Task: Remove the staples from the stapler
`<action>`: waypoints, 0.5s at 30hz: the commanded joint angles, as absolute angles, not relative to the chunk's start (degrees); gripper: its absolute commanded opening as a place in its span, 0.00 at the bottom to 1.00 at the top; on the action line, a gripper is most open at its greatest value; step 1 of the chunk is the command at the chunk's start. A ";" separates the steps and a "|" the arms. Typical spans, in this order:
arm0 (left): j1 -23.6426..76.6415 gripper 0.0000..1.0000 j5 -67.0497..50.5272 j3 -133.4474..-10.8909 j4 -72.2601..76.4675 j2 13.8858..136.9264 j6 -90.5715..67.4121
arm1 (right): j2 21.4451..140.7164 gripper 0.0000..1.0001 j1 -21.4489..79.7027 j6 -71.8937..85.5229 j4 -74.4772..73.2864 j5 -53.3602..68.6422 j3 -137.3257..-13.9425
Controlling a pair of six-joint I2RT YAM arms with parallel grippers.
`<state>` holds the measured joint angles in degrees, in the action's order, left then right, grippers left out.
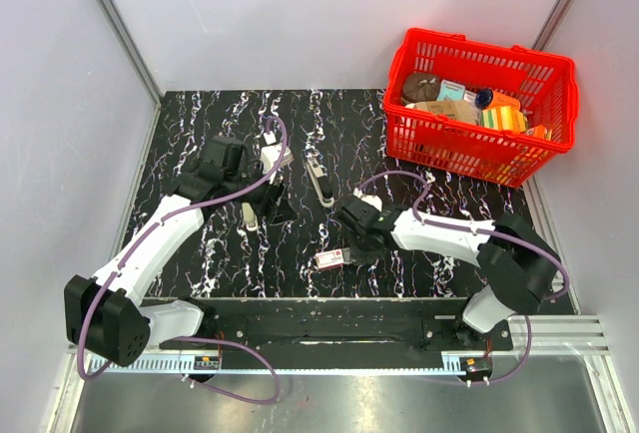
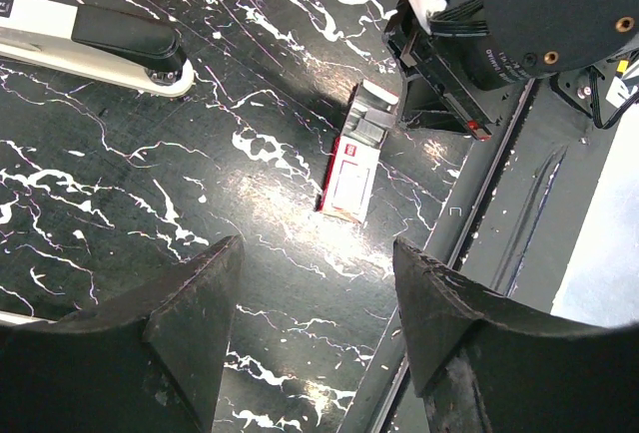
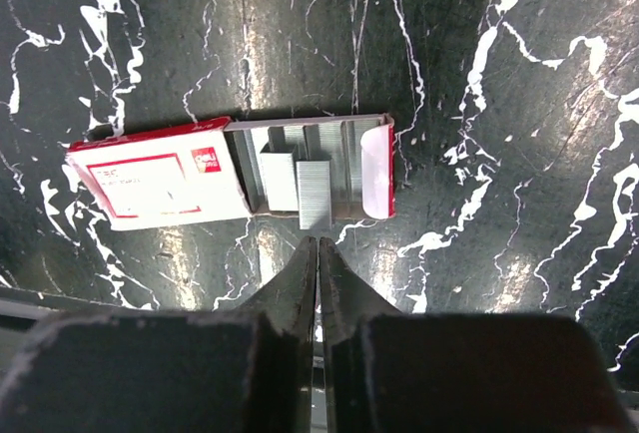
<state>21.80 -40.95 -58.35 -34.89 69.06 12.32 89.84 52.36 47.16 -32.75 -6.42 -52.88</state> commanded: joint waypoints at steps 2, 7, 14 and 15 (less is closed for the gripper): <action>22.06 0.66 -42.63 -58.62 -34.45 67.76 13.62 | 91.75 0.06 51.50 45.97 -31.64 -6.24 -53.53; 22.06 0.66 -42.54 -58.71 -34.45 67.94 13.62 | 90.45 0.06 51.33 45.53 -31.81 -6.06 -53.79; 22.15 0.66 -42.89 -58.89 -34.45 68.12 13.10 | 88.51 0.07 50.80 44.74 -31.82 -6.42 -54.23; 22.15 0.65 -42.89 -58.80 -34.45 68.03 13.10 | 88.68 0.07 50.71 44.48 -31.90 -6.42 -54.32</action>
<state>21.85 -40.97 -58.35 -35.09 69.06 12.49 90.67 51.51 45.84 -32.51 -6.37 -52.88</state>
